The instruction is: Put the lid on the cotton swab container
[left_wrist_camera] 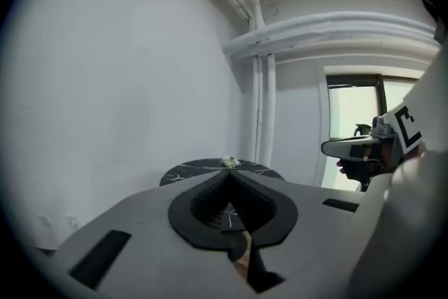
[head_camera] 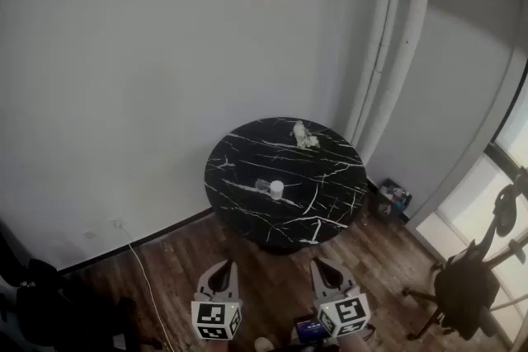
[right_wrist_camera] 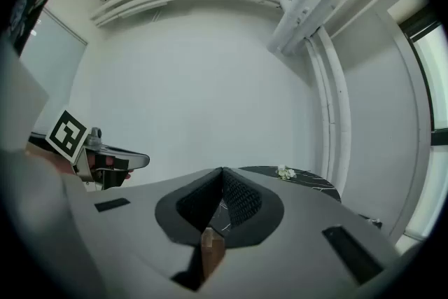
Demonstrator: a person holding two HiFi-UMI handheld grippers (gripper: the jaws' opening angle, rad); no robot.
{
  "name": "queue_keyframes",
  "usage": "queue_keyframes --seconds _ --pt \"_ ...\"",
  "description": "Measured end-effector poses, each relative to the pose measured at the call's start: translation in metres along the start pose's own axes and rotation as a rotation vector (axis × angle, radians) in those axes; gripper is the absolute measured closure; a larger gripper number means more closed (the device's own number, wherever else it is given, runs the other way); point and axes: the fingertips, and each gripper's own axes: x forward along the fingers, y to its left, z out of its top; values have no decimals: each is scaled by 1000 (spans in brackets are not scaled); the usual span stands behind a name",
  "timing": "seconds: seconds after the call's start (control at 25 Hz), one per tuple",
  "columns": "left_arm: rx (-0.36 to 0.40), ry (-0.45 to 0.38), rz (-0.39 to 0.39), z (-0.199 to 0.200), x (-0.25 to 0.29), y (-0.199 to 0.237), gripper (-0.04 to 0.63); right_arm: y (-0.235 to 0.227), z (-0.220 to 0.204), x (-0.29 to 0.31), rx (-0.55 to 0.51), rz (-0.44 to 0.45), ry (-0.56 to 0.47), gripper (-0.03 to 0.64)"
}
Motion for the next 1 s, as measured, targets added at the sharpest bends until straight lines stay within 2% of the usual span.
queue_keyframes --seconds 0.2,0.44,0.64,1.0 --pt "0 -35 -39 6 -7 -15 581 -2 -9 -13 29 -21 8 600" --pt "7 -51 -37 8 -10 -17 581 0 -8 -15 22 -23 8 600" --pt "15 -56 -7 14 -16 -10 581 3 -1 -15 85 -15 -32 600" --pt "-7 -46 -66 10 -4 -19 581 6 -6 -13 114 -14 -29 598"
